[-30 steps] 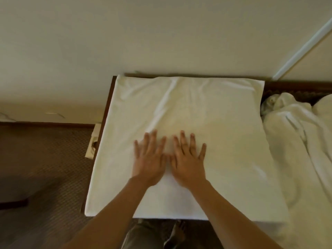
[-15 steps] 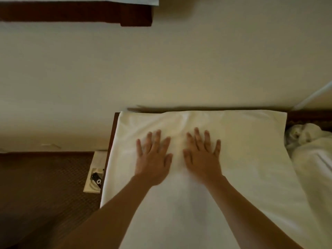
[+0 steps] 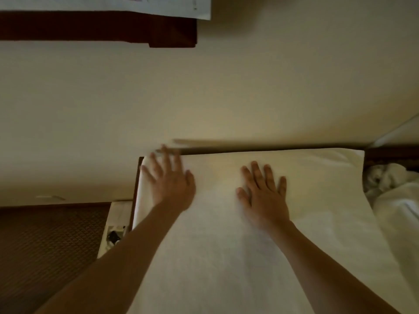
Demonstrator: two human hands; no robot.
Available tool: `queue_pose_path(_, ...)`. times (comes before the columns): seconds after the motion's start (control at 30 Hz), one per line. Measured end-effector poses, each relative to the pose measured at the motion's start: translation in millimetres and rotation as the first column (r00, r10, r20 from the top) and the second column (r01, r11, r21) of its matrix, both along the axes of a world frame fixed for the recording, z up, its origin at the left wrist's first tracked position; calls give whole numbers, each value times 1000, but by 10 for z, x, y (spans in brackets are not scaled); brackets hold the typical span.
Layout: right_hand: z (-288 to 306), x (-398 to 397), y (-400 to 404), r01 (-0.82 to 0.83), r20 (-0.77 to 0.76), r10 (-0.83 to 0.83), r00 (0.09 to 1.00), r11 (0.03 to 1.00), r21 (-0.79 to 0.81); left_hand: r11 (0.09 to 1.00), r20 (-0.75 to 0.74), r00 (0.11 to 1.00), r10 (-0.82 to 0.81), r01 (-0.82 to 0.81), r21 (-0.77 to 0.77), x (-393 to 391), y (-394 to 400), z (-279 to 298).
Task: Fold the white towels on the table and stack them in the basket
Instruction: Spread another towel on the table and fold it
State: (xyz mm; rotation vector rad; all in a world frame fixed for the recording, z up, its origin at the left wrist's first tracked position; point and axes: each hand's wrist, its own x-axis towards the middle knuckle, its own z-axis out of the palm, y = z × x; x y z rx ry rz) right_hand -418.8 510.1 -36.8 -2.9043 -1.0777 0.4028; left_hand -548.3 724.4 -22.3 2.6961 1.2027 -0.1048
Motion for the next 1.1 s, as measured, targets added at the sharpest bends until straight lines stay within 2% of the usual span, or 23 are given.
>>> queue_pose_path(0.07, 10, 23, -1, -28, -14, 28, 1000, 1000, -13, 958, 70, 956, -284, 286, -25, 177, -361, 6)
queue_pose_path(0.13, 29, 104, -44, -76, -44, 75, 996, 997, -16, 900, 34, 902, -431, 432, -59, 355, -675, -24)
queue_pose_path(0.23, 41, 407, -247, -37, -53, 36, 998, 999, -15, 922, -49, 924, -379, 373, -104, 616, -848, -72)
queue_pose_path(0.4, 28, 1329, -978, 291, -35, -291, 956, 957, -16, 989, -92, 990, -109, 98, -113, 965, -799, -69)
queue_pose_path(0.47, 30, 1669, -1201, 457, -57, -453, 889, 884, 95, 993, -92, 995, -45, 34, -116, 1054, -895, -41)
queue_pose_path(0.53, 42, 1923, -1305, 628, -117, -630, 768, 704, 333, 993, -62, 994, -88, 83, -83, 1158, -1078, -21)
queue_pose_path(0.6, 98, 2134, -1342, 794, -351, -744, 569, 384, 472, 970, -30, 971, -239, 237, -50, 1291, -1314, -21)
queue_pose_path(0.63, 96, 2245, -1352, 853, -487, -738, 468, 232, 468, 951, -28, 951, -307, 306, -49, 1372, -1447, -37)
queue_pose_path(0.67, 99, 2334, -1374, 889, -590, -705, 392, 126, 439, 937, -39, 937, -346, 344, -58, 1455, -1577, -63)
queue_pose_path(0.7, 87, 2397, -1390, 913, -657, -671, 345, 78, 400, 935, -52, 935, -352, 348, -73, 1524, -1683, -88)
queue_pose_path(0.77, 92, 2471, -1465, 932, -683, -651, 330, 108, 347, 950, -61, 951, -303, 297, -94, 1629, -1820, -138)
queue_pose_path(0.87, 148, 2518, -1563, 885, -656, -624, 425, 133, 446, 966, -50, 967, -251, 247, -71, 1679, -1843, -191)
queue_pose_path(0.97, 122, 2673, -1645, 770, -378, -710, 593, 365, 523, 966, -68, 965, -255, 252, -57, 1707, -1808, -198)
queue_pose_path(1.03, 103, 2727, -1628, 742, -284, -718, 635, 466, 482, 968, -79, 965, -250, 246, -57, 1745, -1798, -196)
queue_pose_path(1.1, 118, 2672, -1573, 740, -165, -758, 631, 524, 421, 970, -82, 968, -237, 232, -69, 1776, -1789, -193)
